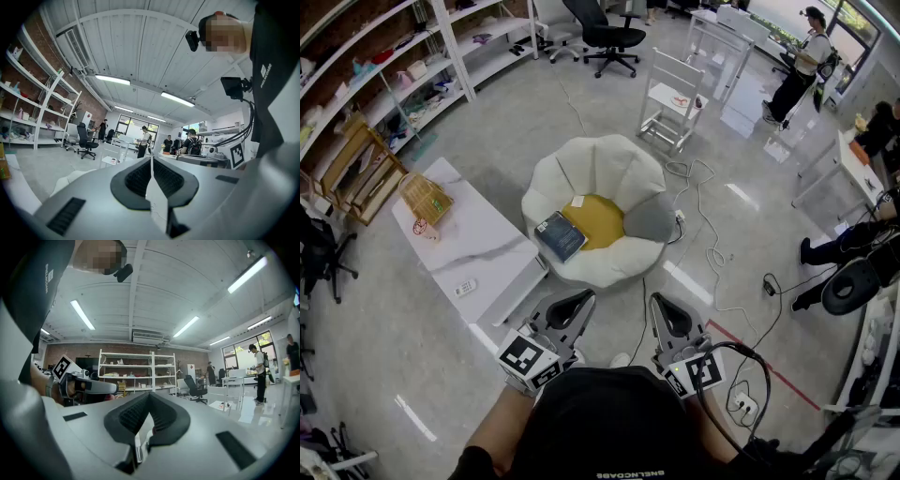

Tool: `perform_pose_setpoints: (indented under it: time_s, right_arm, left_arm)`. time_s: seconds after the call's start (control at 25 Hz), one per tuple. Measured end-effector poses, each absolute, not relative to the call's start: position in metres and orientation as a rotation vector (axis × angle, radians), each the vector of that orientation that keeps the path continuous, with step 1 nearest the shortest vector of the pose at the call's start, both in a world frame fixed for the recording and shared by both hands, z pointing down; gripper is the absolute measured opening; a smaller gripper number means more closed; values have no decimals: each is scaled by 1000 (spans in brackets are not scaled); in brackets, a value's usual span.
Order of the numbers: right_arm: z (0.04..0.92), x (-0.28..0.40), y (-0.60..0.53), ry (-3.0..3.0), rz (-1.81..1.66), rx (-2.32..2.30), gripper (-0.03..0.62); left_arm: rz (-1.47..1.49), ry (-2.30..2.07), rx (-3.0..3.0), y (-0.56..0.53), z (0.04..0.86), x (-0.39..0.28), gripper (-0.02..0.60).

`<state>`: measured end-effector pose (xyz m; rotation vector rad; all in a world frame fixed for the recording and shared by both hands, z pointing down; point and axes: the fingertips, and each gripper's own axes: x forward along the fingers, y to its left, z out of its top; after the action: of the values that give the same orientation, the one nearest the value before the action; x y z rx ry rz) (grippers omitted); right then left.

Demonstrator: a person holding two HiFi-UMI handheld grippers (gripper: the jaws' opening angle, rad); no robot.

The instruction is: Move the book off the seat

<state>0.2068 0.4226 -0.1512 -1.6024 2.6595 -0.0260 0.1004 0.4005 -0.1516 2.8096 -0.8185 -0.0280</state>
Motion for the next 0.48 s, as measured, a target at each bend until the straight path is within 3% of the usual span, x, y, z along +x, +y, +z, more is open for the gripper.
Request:
perform_pose_setpoints:
  time_s: [0.48]
  right_arm:
    - [-153, 226, 414, 2616, -37, -1599, 12]
  left_arm:
    - [-5, -843, 2817, 393, -148, 115, 8]
